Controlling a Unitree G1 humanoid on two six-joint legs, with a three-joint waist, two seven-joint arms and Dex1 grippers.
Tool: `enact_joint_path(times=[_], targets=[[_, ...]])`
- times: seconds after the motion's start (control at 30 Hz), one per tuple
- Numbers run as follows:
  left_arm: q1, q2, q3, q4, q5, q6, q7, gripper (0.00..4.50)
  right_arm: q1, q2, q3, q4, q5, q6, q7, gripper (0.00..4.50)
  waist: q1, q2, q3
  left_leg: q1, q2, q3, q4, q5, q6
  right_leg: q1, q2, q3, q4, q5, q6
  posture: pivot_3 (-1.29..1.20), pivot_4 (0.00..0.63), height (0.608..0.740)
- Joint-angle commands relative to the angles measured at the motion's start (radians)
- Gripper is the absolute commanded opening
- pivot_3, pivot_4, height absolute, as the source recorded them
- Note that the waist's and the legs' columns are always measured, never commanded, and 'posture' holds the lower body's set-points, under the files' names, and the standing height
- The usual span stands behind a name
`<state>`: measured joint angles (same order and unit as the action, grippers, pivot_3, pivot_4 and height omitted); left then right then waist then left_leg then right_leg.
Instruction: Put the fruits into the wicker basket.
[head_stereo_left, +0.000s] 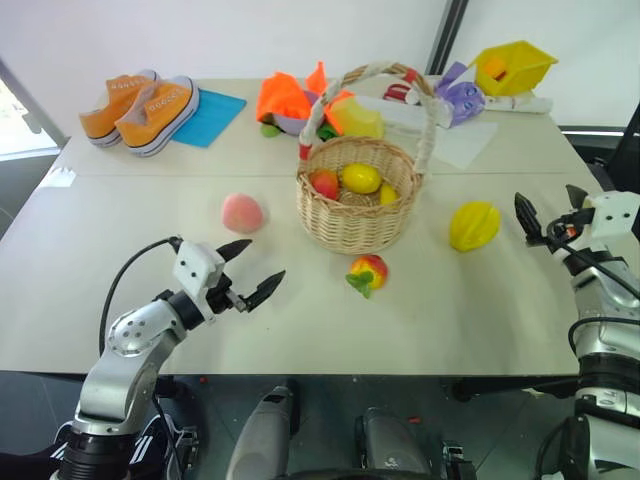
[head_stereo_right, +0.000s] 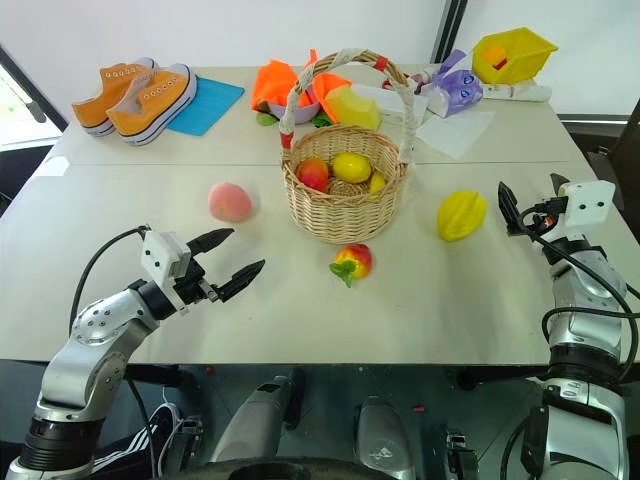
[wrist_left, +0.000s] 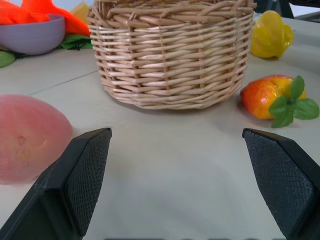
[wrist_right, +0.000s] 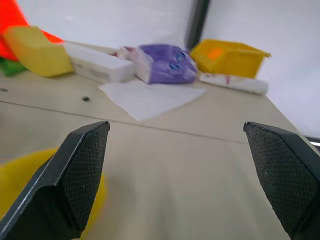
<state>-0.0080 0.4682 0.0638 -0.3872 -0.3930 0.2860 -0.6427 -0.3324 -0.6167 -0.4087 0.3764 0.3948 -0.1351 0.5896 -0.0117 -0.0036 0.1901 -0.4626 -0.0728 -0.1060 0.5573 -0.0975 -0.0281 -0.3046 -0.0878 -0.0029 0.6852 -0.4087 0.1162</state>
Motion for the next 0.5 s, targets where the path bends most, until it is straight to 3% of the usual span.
enact_joint_path(times=[0.03, 0.17, 0.3, 0.37, 0.5], targets=[[-0.035, -0.011, 0.032, -0.021, 0.0, -0.026, 0.035, 4.5, 0.016, -0.015, -0.004, -0.225, 0.132, 0.053, 0.117, 4.48, 0.0, 0.0, 0.0, 0.0, 0.0, 0.0, 0.0, 0.0, 0.0, 0.0, 0.0, 0.0, 0.0, 0.0, 0.0, 0.0, 0.15, 0.74], [-0.08, -0.031, 0.069, -0.022, 0.011, -0.01, 0.117, 4.5, 0.073, -0.075, 0.07, -0.479, 0.227, 0.185, 0.262, 4.48, 0.001, 0.0, 0.0, 0.0, 0.0, 0.0, 0.0, 0.0, 0.0, -0.001, 0.0, 0.0, -0.001, 0.0, 0.0, 0.0, 0.15, 0.74], [-0.122, -0.044, 0.104, -0.02, 0.062, 0.011, 0.23, 4.5, 0.139, -0.197, 0.238, -0.693, 0.158, 0.256, 0.41, 4.48, 0.002, -0.001, 0.001, 0.0, 0.0, -0.001, 0.0, -0.001, 0.0, -0.003, -0.003, 0.0, -0.003, 0.0, 0.0, 0.0, 0.15, 0.74], [-0.149, -0.032, 0.109, 0.008, 0.128, 0.027, 0.294, 4.5, 0.123, -0.201, 0.274, -0.745, 0.185, 0.337, 0.382, 4.48, 0.003, -0.002, 0.001, 0.0, 0.0, -0.001, 0.0, -0.001, 0.0, -0.003, -0.003, 0.0, -0.003, 0.0, 0.0, 0.0, 0.15, 0.74], [-0.207, -0.077, 0.165, 0.027, 0.088, 0.127, 0.395, 4.5, 0.077, -0.181, 0.301, -0.777, 0.185, 0.371, 0.367, 4.48, 0.004, -0.002, 0.001, -0.003, -0.001, -0.001, 0.001, -0.001, 0.0, -0.005, -0.004, 0.0, -0.004, 0.0, 0.0, 0.0, 0.15, 0.74]])
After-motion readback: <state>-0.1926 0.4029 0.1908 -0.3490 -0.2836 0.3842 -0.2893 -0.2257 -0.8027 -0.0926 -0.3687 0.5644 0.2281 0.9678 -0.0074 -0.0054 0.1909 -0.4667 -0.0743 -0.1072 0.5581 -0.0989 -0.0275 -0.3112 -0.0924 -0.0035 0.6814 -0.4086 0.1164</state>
